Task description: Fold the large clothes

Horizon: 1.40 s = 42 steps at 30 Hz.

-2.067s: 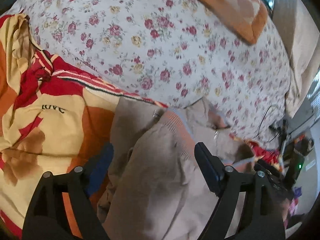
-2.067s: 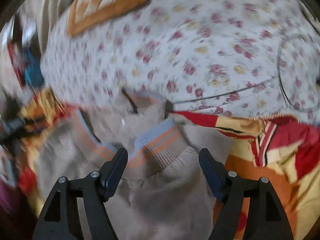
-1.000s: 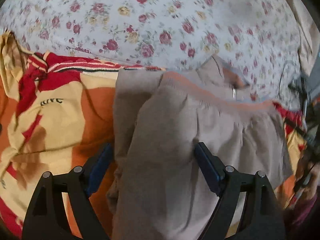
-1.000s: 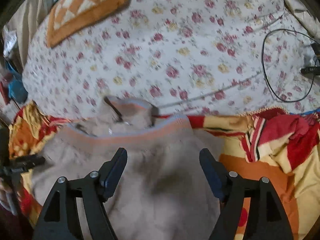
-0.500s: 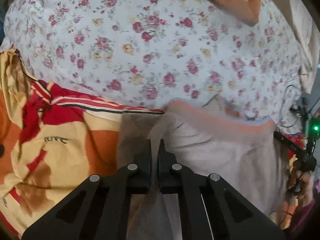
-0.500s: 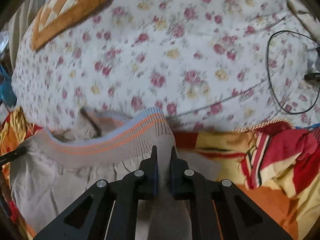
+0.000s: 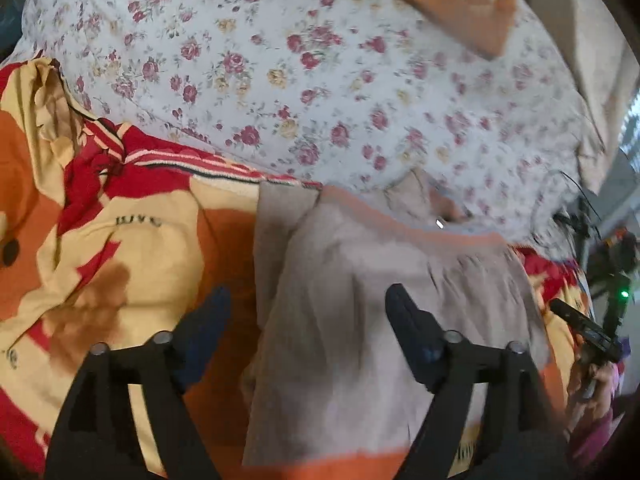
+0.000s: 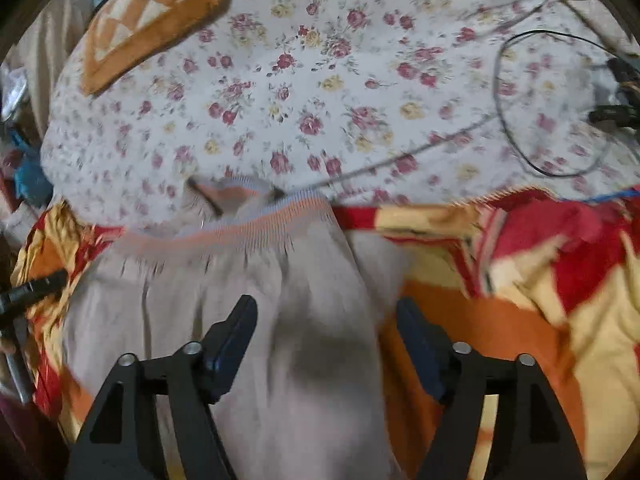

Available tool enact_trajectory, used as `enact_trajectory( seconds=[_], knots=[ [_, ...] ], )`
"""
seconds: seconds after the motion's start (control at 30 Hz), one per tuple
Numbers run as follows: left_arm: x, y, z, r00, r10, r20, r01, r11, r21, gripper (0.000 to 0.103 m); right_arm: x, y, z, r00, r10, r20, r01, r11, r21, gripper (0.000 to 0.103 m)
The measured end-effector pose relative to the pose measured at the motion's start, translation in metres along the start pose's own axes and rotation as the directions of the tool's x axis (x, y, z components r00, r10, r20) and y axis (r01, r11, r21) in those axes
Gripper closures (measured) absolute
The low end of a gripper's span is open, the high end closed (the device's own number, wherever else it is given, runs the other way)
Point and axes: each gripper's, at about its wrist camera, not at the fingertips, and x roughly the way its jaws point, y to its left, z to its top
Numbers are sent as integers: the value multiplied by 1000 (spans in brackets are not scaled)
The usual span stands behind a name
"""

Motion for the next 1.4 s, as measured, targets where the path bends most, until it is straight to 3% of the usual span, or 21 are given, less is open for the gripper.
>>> enact_trajectory(
  seconds=[0.1,0.2,0.23,0.27,0.33,0.37,0.4,0.43,0.47,0.57,0.63,0.7,0.8,0.9,0.97,1.0,1.07,1.1,1.13,1.27,1.4],
  knots=[
    [-9,5,-18,997,-56,-48,56,998,2,21,3,-1,-23,998,-5,-62,3,1000,-28,25],
    [-3,15,-39,990,-28,-136,31,999,20,21,13,0,-39,996,-23,-90,19,999,-38,27],
    [0,16,-46,988,-4,-157,10,999,36,21,17,2,-42,995,-8,-98,4,999,-36,43],
    [4,15,-53,984,13,-180,-4,999,54,21,21,4,-45,994,1,-110,-6,999,-41,73],
    [10,8,-63,974,15,-227,9,995,101,22,19,10,-45,995,-62,-72,57,996,-71,96],
    [12,2,-65,971,36,-238,-1,989,145,26,15,10,-45,997,-62,-39,59,996,-72,99],
    [13,-1,-67,971,64,-231,-22,983,182,43,11,10,-45,998,-53,-22,52,997,-62,100],
    [16,-3,-68,968,83,-236,-34,979,202,69,7,9,-44,999,-52,-5,52,997,-54,100],
    [21,-3,-68,963,83,-257,-30,979,203,77,4,8,-44,998,-61,15,62,997,-55,101],
    [23,1,-71,963,95,-251,-45,980,196,86,3,3,-43,996,-82,30,83,995,-48,101],
    [13,1,-71,971,125,-205,-79,973,218,98,0,1,-42,994,-104,43,106,994,-39,102],
    [6,10,-68,971,175,-162,-138,966,218,102,-5,-2,-42,993,-108,52,110,993,-35,102],
    [12,27,-68,960,212,-184,-181,968,173,102,8,-5,-46,989,-148,0,148,988,-51,102],
    [3,21,-66,974,163,-158,-136,976,169,102,16,-1,-51,987,-148,-55,144,987,-72,98],
    [-12,11,-62,984,128,-120,-107,980,166,101,0,-1,-46,989,-144,-13,144,989,-37,85],
    [-19,5,-59,988,118,-102,-100,981,166,96,-8,-1,-44,990,-141,12,141,990,-16,78],
    [-32,-10,-51,993,102,-61,-91,982,164,72,-26,0,-41,988,-136,65,135,991,23,60],
    [-36,-16,-48,995,92,-45,-84,984,157,50,-32,3,-38,989,-125,83,123,992,31,56],
    [-40,-23,-45,997,76,-25,-71,987,147,40,-35,8,-35,991,-94,91,91,995,33,56],
    [-23,-52,-28,999,41,-19,-39,993,110,38,-19,41,-21,996,73,47,-73,997,12,57],
    [20,-70,-25,991,118,-57,-112,988,105,38,19,98,-12,992,123,-5,-123,986,-110,60]
  ],
)
